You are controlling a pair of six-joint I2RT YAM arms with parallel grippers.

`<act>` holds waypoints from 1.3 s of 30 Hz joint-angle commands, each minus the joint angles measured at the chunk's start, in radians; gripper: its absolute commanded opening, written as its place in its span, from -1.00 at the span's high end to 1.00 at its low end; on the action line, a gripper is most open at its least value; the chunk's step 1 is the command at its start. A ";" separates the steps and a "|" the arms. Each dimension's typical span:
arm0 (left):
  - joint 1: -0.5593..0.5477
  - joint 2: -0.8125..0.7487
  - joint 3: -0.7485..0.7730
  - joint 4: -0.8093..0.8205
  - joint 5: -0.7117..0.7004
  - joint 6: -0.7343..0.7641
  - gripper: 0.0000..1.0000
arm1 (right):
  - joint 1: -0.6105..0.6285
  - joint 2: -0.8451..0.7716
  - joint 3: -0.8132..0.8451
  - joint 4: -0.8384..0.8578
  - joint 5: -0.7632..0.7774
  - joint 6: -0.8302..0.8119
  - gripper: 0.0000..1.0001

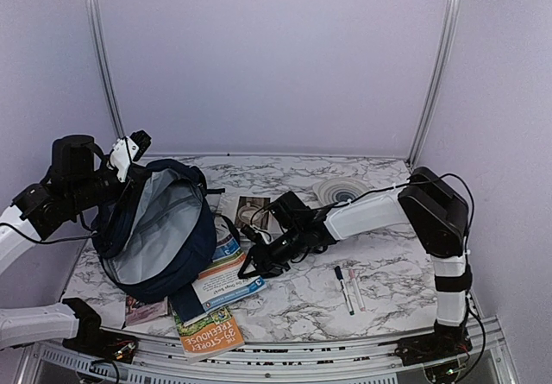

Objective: Pack the student bag
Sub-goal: Pick up the book, then place the book in the largest pocket of the bag.

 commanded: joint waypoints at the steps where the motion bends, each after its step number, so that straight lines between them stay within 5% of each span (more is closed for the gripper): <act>1: 0.005 -0.018 0.012 0.094 0.024 -0.005 1.00 | 0.012 0.025 0.003 0.146 -0.042 0.075 0.40; 6: 0.006 -0.027 0.009 0.094 0.038 0.003 1.00 | -0.004 -0.031 0.015 0.070 -0.021 0.043 1.00; 14: 0.006 -0.027 0.012 0.088 0.061 0.004 1.00 | -0.051 -0.292 0.019 -0.198 0.203 -0.069 1.00; 21: 0.006 -0.031 0.012 0.086 0.073 0.002 1.00 | -0.058 -0.393 0.190 -0.472 0.396 -0.176 1.00; 28: 0.006 -0.031 0.012 0.086 0.093 0.002 1.00 | -0.034 -0.510 0.201 -0.336 0.355 -0.174 1.00; 35: 0.006 -0.031 0.012 0.085 0.101 0.000 1.00 | 0.057 -0.485 0.253 -0.198 0.143 -0.199 1.00; 39: 0.005 -0.034 0.012 0.085 0.100 0.000 1.00 | 0.067 -0.425 0.267 -0.236 0.163 -0.147 1.00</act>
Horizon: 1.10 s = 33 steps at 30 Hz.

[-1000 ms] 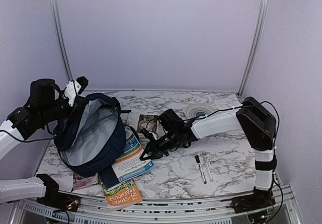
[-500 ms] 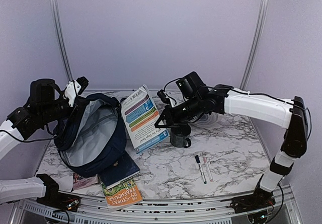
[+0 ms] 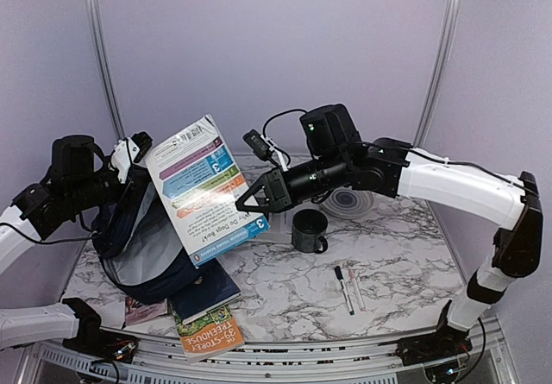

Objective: Pack the student bag
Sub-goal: Place the book in the largest pocket of the bag.

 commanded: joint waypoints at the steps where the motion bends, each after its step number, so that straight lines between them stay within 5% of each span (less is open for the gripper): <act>1: 0.005 -0.034 0.012 0.090 0.030 -0.003 1.00 | 0.012 0.079 0.059 -0.003 -0.040 0.025 1.00; 10: 0.005 -0.045 0.010 0.091 0.022 -0.001 1.00 | 0.027 0.310 0.145 -0.062 -0.203 0.148 1.00; 20: 0.007 -0.050 0.012 0.096 0.052 0.001 1.00 | 0.027 0.348 0.197 -0.208 -0.232 0.107 1.00; 25: 0.007 -0.083 0.007 0.116 0.205 0.009 1.00 | 0.002 0.468 0.358 -0.091 -0.246 0.271 1.00; 33: 0.007 -0.115 -0.019 0.153 0.264 0.007 1.00 | -0.017 0.774 0.722 -0.027 -0.193 0.386 1.00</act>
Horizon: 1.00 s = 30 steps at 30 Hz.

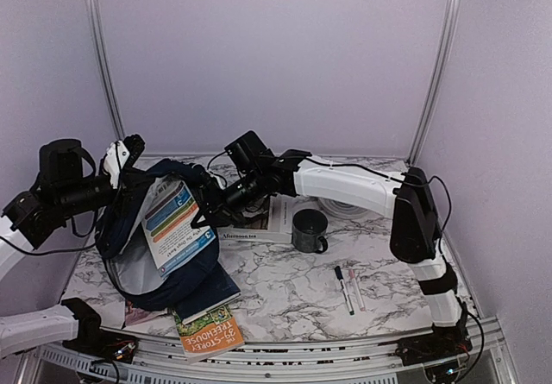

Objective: Pack the student bag
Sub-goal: Place the book in the largest pocket of the bag, then pick up the book.

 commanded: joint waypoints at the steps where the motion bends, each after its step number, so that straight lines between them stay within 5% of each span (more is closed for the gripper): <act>1: -0.005 -0.037 0.005 0.158 0.107 0.003 1.00 | -0.013 0.170 0.219 0.111 0.040 0.093 1.00; 7: -0.005 -0.048 -0.004 0.172 0.135 -0.010 1.00 | -0.030 0.263 0.277 0.351 0.225 0.203 1.00; 12: -0.004 -0.041 -0.017 0.194 0.016 -0.027 1.00 | -0.038 0.257 0.261 0.403 0.316 0.177 0.54; 18: 0.007 -0.004 -0.009 0.194 -0.113 -0.044 1.00 | -0.037 0.171 0.228 0.323 0.178 -0.026 -0.03; 24: 0.015 0.015 -0.010 0.194 -0.171 -0.048 1.00 | -0.002 -0.145 -0.116 0.189 0.301 -0.272 -0.16; 30: 0.017 0.022 -0.010 0.193 -0.166 -0.053 1.00 | 0.015 -0.320 -0.428 0.084 0.360 -0.247 -0.30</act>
